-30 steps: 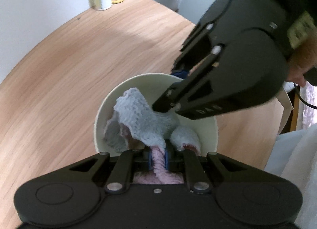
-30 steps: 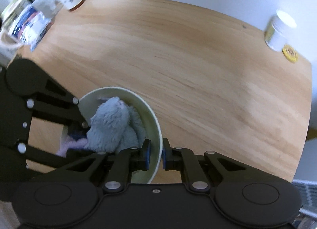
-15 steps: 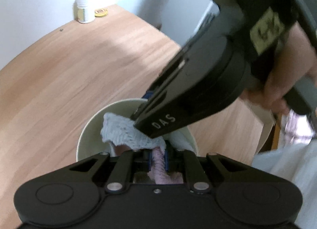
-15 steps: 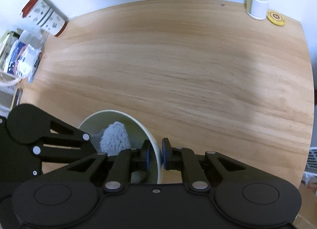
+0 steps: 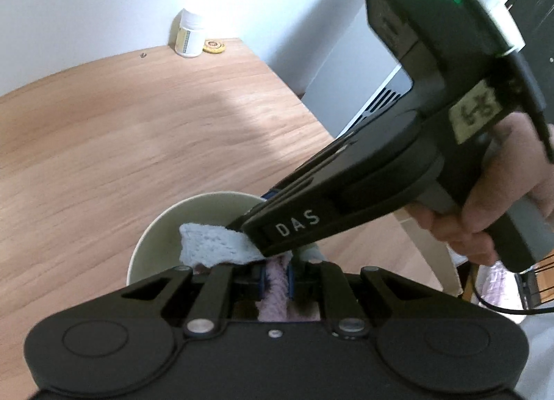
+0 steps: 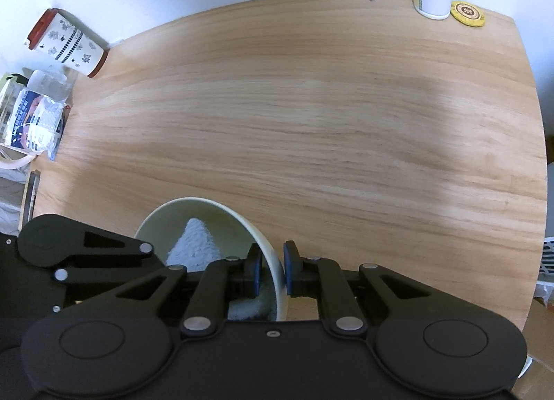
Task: Clean bowl
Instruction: 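Rub the cloth around the bowl's inner wall with the left tool, then wipe the inner wall again with the cloth while the right tool rotates the bowl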
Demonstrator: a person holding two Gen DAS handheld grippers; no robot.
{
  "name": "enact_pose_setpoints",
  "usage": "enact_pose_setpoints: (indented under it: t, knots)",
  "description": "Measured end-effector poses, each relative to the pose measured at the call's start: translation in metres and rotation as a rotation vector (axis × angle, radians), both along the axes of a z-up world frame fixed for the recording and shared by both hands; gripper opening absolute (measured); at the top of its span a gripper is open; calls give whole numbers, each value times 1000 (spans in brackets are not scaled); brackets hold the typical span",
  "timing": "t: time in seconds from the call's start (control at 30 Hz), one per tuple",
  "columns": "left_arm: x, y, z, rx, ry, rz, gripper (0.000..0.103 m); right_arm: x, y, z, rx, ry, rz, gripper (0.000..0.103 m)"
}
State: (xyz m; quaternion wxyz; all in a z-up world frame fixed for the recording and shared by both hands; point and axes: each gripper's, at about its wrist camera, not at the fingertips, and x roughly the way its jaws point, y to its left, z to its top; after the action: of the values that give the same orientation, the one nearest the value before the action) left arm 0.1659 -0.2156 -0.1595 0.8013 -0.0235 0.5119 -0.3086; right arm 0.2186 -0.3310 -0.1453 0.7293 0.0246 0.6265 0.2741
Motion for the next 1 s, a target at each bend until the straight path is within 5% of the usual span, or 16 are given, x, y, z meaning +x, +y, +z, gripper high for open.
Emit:
enact_pose_setpoints:
  t: [0.33, 0.53, 0.77, 1.0]
  knots:
    - [-5, -20, -11, 212, -40, -77, 11, -6, 4, 3, -52, -51, 76, 15]
    - [-16, -21, -11, 270, -115, -106, 11, -10, -1, 4, -54, -57, 114, 13]
    - [-9, -11, -2, 250, -126, -46, 10, -23, 7, 9, -107, -127, 301, 16]
    - [-2, -3, 6, 183, -146, -32, 10, -27, 0, 10, -104, -156, 347, 18]
